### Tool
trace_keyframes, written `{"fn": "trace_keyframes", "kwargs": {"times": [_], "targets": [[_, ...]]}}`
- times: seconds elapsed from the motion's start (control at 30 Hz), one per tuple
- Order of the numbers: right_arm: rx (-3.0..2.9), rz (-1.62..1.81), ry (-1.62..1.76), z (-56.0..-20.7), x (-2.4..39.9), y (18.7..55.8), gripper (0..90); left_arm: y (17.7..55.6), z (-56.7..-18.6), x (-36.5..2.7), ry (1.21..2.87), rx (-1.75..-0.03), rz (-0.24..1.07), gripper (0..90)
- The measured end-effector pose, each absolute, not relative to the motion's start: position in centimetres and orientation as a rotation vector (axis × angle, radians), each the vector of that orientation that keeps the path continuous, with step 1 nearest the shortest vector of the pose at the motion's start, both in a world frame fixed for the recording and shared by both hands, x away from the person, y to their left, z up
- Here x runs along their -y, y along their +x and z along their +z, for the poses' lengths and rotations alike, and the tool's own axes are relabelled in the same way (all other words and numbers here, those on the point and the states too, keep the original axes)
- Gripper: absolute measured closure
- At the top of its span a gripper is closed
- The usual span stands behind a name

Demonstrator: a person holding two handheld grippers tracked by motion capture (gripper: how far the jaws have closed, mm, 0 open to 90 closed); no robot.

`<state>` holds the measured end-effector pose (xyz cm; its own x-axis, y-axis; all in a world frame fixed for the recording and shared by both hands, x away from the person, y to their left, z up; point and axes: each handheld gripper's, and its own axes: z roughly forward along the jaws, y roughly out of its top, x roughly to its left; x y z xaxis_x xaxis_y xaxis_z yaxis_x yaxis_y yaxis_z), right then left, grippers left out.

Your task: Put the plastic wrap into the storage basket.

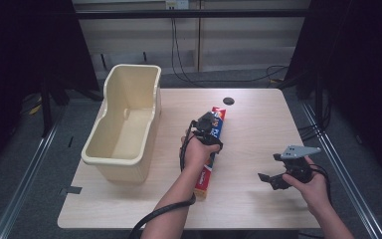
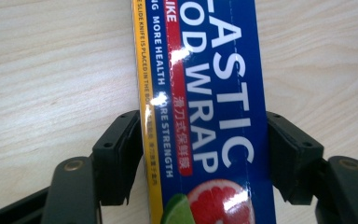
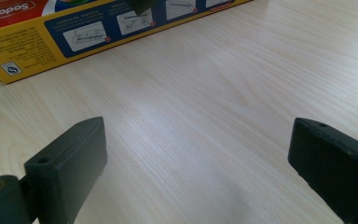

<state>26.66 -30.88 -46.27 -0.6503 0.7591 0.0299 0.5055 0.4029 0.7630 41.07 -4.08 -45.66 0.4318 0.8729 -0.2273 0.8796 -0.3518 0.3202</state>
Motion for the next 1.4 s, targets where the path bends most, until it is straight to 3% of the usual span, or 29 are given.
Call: {"fn": "trace_keyframes", "kwargs": {"times": [0.27, 0.43, 0.57, 0.83, 1.4], "targets": [[-2.346, 1.106, 1.092, -46.3, 30.8, 26.7, 4.3, 41.5, -46.3, 4.7, 2.317, -1.508, -0.001, 31.5], [-2.34, 1.107, 1.095, -46.3, 30.9, 26.7, 4.3, 41.8, -45.5, 4.8, 2.357, -1.538, 0.023, 40.2], [-2.336, 1.113, 1.095, -46.2, 31.0, 26.6, 4.3, 41.8, -44.9, 4.2, 2.439, -1.516, 0.01, 40.8], [-2.346, 1.112, 1.095, -46.3, 30.9, 26.7, 4.3, 42.0, -41.7, 2.0, 2.437, -1.531, -0.09, 41.1], [-2.346, 1.115, 1.085, -46.4, 30.8, 26.7, 4.3, 42.3, -36.1, -0.7, 2.492, -1.536, -0.107, 40.9]]}}
